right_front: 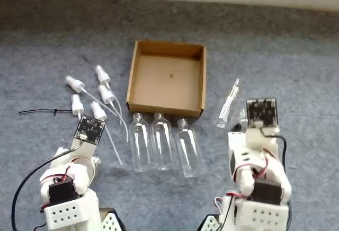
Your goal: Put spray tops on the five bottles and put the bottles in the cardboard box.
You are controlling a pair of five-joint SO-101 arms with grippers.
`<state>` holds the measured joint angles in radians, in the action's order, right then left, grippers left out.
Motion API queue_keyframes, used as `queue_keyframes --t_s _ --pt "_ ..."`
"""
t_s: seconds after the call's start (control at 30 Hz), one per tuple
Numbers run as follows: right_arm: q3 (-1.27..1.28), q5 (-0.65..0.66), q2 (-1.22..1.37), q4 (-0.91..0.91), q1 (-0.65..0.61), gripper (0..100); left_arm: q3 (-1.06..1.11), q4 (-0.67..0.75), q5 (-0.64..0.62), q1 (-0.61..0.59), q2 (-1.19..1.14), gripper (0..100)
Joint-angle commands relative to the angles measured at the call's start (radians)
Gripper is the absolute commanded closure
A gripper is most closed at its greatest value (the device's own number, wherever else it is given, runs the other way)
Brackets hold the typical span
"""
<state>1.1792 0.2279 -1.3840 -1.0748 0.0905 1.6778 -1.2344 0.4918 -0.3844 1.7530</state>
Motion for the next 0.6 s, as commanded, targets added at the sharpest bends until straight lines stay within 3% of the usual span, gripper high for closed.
queue_keyframes --t_s 0.0,0.3,0.57 --pt "-0.311 -0.075 0.412 -0.042 0.008 85.8 0.021 -0.006 0.006 -0.012 0.007 81" --pt "-1.033 -0.236 1.247 -0.271 -0.2 71.2 0.021 -0.008 0.006 -0.012 0.005 81" --pt "-1.503 -0.324 1.692 -0.387 -0.162 70.4 0.021 -0.008 0.006 -0.012 0.005 81"
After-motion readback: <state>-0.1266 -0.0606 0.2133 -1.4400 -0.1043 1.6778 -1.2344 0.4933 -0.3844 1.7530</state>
